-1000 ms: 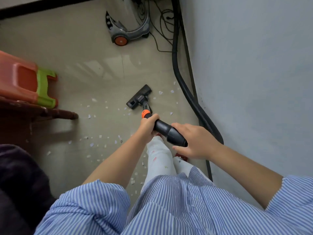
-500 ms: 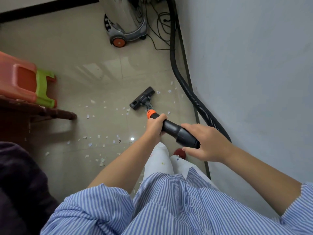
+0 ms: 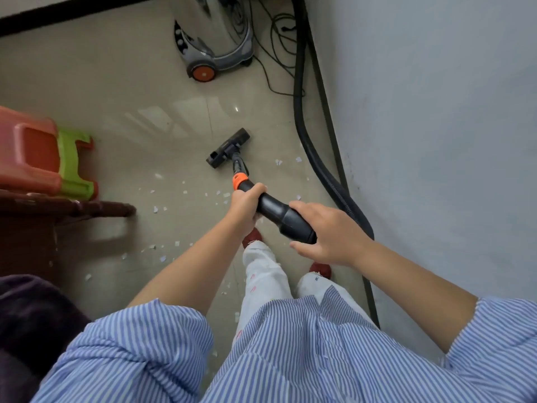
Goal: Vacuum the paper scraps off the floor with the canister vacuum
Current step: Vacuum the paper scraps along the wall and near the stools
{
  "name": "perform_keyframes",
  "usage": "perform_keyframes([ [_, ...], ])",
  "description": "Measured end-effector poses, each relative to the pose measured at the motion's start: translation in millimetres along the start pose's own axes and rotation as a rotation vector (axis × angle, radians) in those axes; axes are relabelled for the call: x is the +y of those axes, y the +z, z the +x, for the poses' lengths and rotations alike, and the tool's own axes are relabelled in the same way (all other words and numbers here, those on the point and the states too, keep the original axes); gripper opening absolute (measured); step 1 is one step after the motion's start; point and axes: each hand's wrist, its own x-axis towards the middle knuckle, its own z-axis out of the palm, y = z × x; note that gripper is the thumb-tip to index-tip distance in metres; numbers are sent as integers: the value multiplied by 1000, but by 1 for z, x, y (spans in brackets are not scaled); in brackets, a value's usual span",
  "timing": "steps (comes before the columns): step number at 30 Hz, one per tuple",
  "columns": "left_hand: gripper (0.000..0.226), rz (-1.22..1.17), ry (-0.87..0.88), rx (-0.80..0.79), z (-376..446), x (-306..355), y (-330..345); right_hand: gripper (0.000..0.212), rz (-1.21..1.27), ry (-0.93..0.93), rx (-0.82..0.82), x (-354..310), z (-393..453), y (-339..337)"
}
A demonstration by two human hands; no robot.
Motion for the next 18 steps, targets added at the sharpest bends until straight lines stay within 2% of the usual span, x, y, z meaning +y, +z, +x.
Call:
perform_keyframes([
  [6, 17, 8, -122, -34, 37, 21, -26, 66, -11, 37, -75, -15, 44, 16],
  [11, 16, 34, -177, -78, 70, 28, -37, 61, 17, 60, -74, -8, 68, 23],
  [14, 18, 71, -245, -122, 85, 30, -38, 68, -43, 126, -216, 3, 77, 34],
  [18, 17, 138, -304, -94, 124, 44, -51, 79, -92, 419, -521, 8, 123, 61],
])
